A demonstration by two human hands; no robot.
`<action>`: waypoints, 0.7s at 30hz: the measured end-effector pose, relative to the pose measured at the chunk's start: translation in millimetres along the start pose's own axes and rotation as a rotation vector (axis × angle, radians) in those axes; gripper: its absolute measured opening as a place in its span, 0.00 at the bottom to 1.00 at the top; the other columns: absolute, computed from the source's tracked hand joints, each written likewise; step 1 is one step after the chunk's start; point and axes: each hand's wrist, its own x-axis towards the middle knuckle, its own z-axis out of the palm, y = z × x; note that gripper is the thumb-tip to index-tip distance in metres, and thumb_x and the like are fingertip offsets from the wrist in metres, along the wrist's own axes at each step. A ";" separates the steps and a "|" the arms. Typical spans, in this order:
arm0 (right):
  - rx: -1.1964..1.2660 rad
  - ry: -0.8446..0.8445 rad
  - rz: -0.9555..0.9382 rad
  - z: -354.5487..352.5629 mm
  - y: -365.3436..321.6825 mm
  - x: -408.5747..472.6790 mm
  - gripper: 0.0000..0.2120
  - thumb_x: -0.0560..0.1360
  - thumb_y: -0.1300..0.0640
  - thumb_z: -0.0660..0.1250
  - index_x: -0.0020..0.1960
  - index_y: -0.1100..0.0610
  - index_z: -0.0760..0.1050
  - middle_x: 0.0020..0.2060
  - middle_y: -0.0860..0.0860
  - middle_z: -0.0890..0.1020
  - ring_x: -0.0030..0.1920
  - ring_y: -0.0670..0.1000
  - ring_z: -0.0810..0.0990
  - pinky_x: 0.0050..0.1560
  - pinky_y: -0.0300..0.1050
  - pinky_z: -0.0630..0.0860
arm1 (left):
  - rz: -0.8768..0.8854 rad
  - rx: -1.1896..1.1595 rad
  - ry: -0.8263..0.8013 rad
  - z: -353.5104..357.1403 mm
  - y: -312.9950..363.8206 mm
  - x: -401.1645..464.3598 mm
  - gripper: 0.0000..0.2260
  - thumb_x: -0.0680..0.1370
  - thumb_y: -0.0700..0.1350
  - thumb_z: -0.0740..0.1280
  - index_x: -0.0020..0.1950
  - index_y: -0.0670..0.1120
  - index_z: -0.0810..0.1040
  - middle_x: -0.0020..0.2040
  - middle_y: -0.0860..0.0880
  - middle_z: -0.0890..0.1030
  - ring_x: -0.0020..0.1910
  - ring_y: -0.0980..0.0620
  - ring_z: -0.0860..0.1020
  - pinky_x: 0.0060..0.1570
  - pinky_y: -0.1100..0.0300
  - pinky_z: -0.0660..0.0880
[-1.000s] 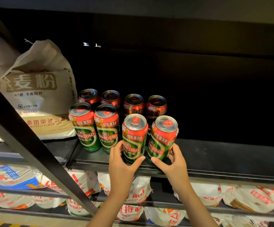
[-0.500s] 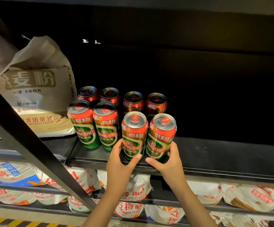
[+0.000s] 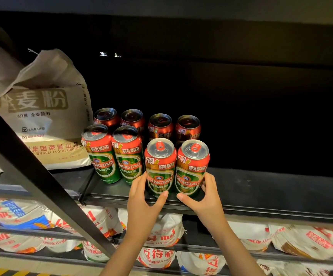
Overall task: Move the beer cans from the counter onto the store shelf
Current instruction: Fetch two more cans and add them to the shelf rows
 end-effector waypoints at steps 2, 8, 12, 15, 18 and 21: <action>0.007 0.010 -0.002 0.4 0.8 0.9 0.34 0.65 0.53 0.79 0.65 0.50 0.67 0.59 0.46 0.74 0.59 0.39 0.74 0.53 0.26 0.71 | -0.015 -0.011 -0.027 -2.7 -2.2 -0.7 0.30 0.71 0.60 0.70 0.69 0.50 0.68 0.64 0.56 0.72 0.65 0.59 0.70 0.63 0.60 0.70; 0.003 0.046 -0.012 -2.8 -0.3 -1.6 0.34 0.64 0.55 0.79 0.62 0.40 0.64 0.58 0.38 0.75 0.59 0.33 0.73 0.54 0.23 0.69 | -0.096 -0.123 0.001 -4.1 1.8 -2.0 0.28 0.69 0.50 0.74 0.63 0.63 0.64 0.60 0.67 0.70 0.61 0.70 0.69 0.57 0.76 0.65; -0.029 0.030 0.007 -4.7 2.5 -2.3 0.33 0.65 0.53 0.78 0.63 0.40 0.65 0.59 0.38 0.76 0.61 0.37 0.73 0.57 0.23 0.67 | -0.102 -0.151 0.016 -3.9 -0.2 -1.4 0.27 0.69 0.47 0.75 0.59 0.65 0.65 0.59 0.66 0.72 0.59 0.71 0.69 0.58 0.72 0.67; -0.058 0.017 0.015 -4.4 2.6 -3.9 0.31 0.67 0.51 0.77 0.65 0.44 0.66 0.60 0.39 0.76 0.62 0.38 0.73 0.56 0.23 0.67 | -0.088 -0.155 0.015 -3.3 -1.6 -2.1 0.26 0.69 0.47 0.75 0.60 0.63 0.66 0.59 0.64 0.72 0.60 0.70 0.70 0.57 0.72 0.66; -0.065 0.027 -0.017 -3.4 3.0 -5.9 0.30 0.68 0.53 0.76 0.66 0.45 0.66 0.61 0.38 0.74 0.62 0.37 0.72 0.58 0.23 0.67 | -0.057 -0.136 0.031 -3.1 -0.7 -2.6 0.26 0.69 0.49 0.74 0.60 0.64 0.66 0.60 0.64 0.72 0.60 0.70 0.70 0.57 0.74 0.66; -0.080 0.040 -0.037 -1.8 4.7 -6.4 0.30 0.68 0.52 0.75 0.67 0.48 0.67 0.61 0.42 0.73 0.63 0.42 0.72 0.61 0.30 0.70 | -0.009 -0.114 0.056 -3.0 -0.5 -2.7 0.24 0.68 0.54 0.72 0.60 0.64 0.66 0.59 0.61 0.71 0.60 0.66 0.71 0.57 0.75 0.67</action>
